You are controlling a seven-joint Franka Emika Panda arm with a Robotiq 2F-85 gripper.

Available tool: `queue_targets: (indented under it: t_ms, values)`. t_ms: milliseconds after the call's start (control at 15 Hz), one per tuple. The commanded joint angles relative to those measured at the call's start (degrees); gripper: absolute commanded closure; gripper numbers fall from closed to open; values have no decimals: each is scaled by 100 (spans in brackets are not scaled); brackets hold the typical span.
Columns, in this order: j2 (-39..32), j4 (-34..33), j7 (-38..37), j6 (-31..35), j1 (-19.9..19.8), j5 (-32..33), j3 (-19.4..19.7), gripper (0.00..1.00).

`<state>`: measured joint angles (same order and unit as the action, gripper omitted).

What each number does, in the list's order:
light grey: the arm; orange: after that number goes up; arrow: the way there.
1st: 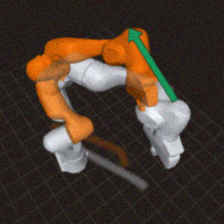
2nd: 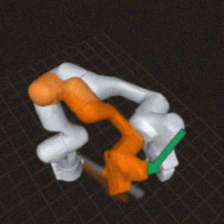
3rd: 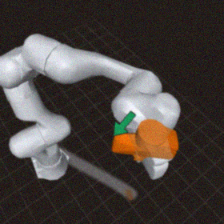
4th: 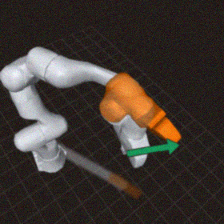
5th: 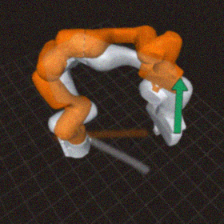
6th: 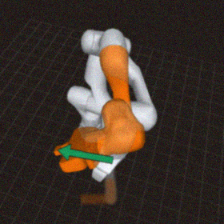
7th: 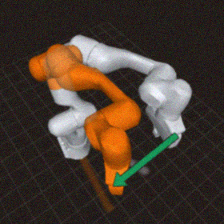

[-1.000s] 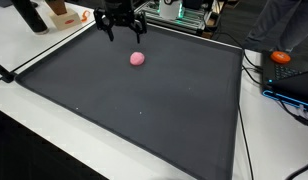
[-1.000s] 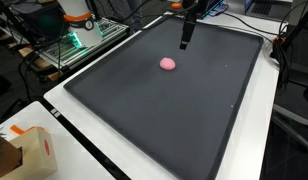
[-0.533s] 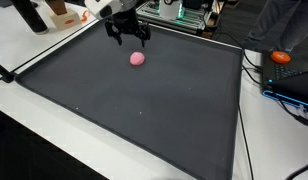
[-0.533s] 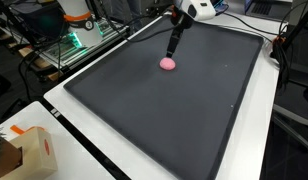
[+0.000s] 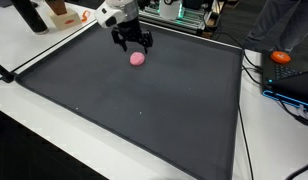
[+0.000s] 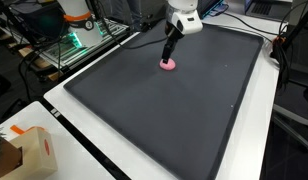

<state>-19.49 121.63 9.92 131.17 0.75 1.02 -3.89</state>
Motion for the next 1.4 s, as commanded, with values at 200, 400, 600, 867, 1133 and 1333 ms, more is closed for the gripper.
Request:
queue_targets:
  t_ms: [200, 400, 600, 867, 1133, 1333]
  values:
    - [-132, 273, 157, 448, -104, -252, -53, 1]
    - [-178, 268, 171, 404, -134, -381, -69, 30]
    - [-198, 271, 264, 412, -161, -521, -97, 55]
    - [-203, 276, 274, 431, -175, -536, -90, 85]
    - [-204, 279, 315, 431, -175, -585, -98, 100]
    - [-202, 283, 328, 430, -177, -613, -103, 98]
